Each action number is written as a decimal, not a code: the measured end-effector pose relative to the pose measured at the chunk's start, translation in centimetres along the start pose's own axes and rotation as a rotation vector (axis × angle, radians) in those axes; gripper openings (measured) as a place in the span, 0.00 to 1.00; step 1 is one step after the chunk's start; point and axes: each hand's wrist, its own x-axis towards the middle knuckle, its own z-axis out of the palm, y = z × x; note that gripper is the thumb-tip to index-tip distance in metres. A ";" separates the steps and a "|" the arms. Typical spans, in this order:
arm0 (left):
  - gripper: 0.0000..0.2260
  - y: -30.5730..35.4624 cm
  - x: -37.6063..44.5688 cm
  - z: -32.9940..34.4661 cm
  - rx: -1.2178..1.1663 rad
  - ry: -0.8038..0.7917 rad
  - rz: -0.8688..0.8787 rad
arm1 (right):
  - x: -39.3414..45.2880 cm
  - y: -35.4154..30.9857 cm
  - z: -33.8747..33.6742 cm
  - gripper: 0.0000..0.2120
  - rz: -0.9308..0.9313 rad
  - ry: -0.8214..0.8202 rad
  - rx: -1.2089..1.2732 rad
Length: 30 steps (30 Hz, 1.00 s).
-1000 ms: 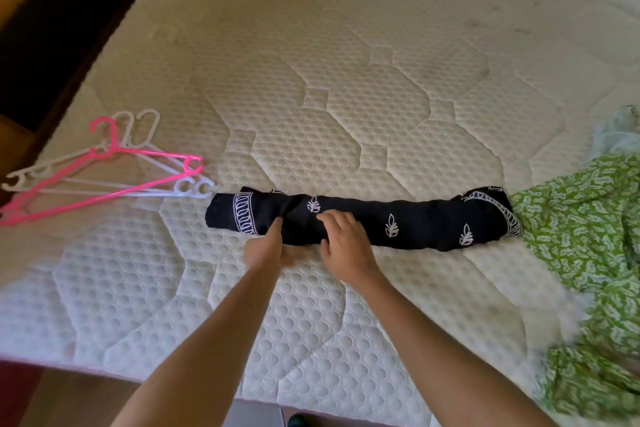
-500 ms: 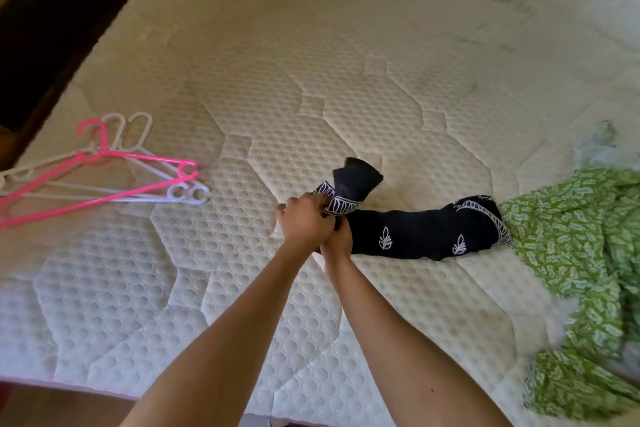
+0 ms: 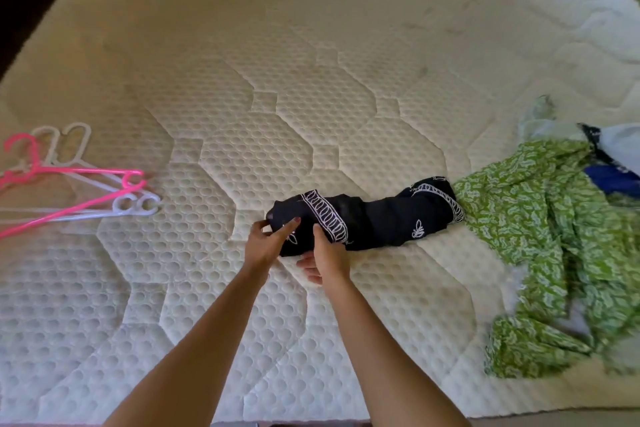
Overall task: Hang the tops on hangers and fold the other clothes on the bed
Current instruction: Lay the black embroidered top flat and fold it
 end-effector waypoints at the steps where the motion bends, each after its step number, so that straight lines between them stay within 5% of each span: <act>1: 0.29 -0.1 0.2 0.1 0.009 0.029 0.010 | -0.3 -0.2 -0.7 0.21 -0.068 0.044 -0.103; 4: 0.28 0.2 0.7 0.6 0.070 0.047 0.006 | -1.1 -0.7 -1.9 0.09 -0.479 0.350 -0.080; 7: 0.20 0.8 0.8 0.8 0.161 0.041 -0.016 | -0.7 -1.2 -2.2 0.17 -0.677 0.368 -0.094; 11: 0.19 2.8 -0.9 1.6 0.280 0.123 0.018 | 0.4 -0.6 -2.0 0.25 -0.346 0.127 -0.047; 14: 0.22 4.5 -3.8 3.3 0.531 0.210 0.216 | 0.9 -0.3 -1.5 0.23 -0.353 0.098 0.090; 19: 0.25 4.4 -6.1 4.1 0.615 0.310 0.394 | 1.3 0.4 -1.4 0.17 -0.182 -0.487 0.285; 21: 0.27 3.6 -6.1 4.1 0.656 0.246 0.380 | 1.5 0.8 -1.3 0.17 -0.185 -0.365 0.090; 23: 0.21 2.9 -5.9 3.9 0.544 0.210 0.398 | 1.8 0.4 -1.9 0.19 -0.348 0.001 -0.160; 25: 0.12 2.3 -5.6 3.4 0.213 0.165 0.363 | 1.7 -0.7 -3.5 0.20 -0.409 0.200 -0.114; 27: 0.09 1.3 -5.2 2.9 -0.014 0.178 0.289 | 1.8 -1.2 -5.1 0.20 -0.366 0.054 0.082; 30: 0.22 -0.4 -4.6 2.7 -0.050 0.330 0.139 | 0.8 -1.0 -5.6 0.18 -0.439 -0.180 -0.085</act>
